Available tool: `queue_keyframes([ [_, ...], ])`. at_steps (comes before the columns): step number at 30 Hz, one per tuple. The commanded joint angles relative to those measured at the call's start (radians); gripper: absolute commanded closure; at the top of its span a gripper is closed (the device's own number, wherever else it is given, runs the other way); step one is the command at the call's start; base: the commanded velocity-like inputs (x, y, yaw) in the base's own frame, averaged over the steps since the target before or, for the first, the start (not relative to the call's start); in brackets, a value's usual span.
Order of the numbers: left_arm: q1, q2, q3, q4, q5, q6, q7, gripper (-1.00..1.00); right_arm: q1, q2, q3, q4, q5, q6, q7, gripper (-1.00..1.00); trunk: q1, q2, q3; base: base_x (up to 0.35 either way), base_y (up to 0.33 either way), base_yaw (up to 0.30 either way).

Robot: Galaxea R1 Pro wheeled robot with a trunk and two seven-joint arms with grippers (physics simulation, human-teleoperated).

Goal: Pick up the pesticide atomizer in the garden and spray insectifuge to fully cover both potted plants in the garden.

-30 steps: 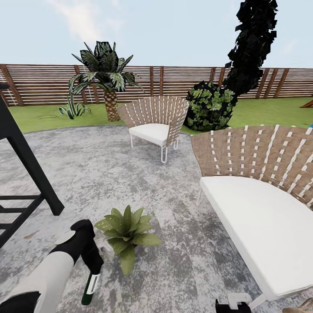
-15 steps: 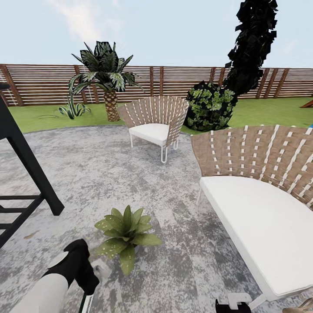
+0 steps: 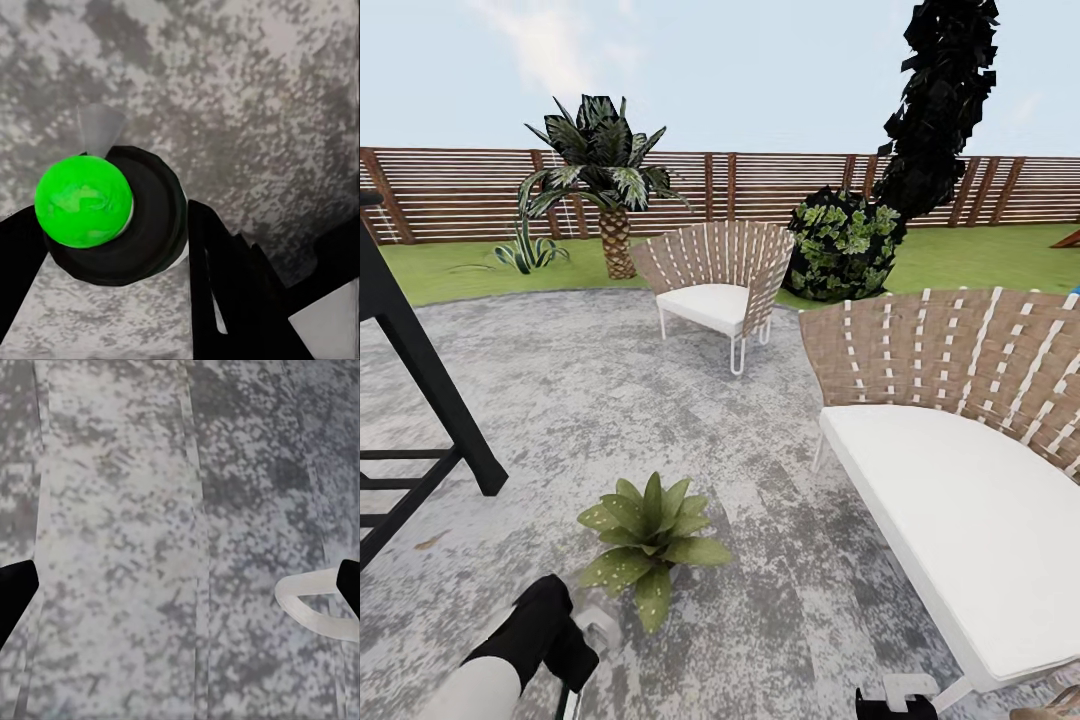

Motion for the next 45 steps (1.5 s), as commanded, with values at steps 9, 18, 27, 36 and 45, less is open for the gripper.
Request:
queue_keyframes([
  [9,0.003,0.008,0.013,-0.018,-0.004,0.008,-0.011,1.00,-0.001,0.000,0.000,0.001,0.008,-0.001,-0.006,-1.00,0.000,0.000,-0.001,0.000,0.012,0.000],
  [18,0.002,0.012,0.011,-0.021,-0.005,0.005,-0.014,1.00,-0.001,0.000,0.000,0.001,0.008,-0.001,-0.006,-1.00,0.000,0.000,-0.001,0.000,0.187,0.000],
  [27,-0.112,0.049,-0.072,-0.075,-0.106,-0.001,-0.325,1.00,-0.001,-0.003,0.001,0.001,0.009,-0.001,-0.006,-1.00,0.000,0.000,-0.001,-0.122,0.073,0.000],
  [36,-0.323,0.049,-0.146,-0.087,-0.289,-0.003,-0.630,1.00,-0.001,-0.003,0.002,0.001,0.010,-0.001,-0.006,-1.00,0.000,0.000,-0.001,-0.004,0.005,0.000],
  [45,-0.373,0.053,-0.132,-0.076,-0.280,0.031,-0.623,1.00,0.004,0.025,0.001,0.001,0.011,-0.001,-0.008,-1.00,0.000,0.000,-0.001,0.000,0.000,0.000],
])
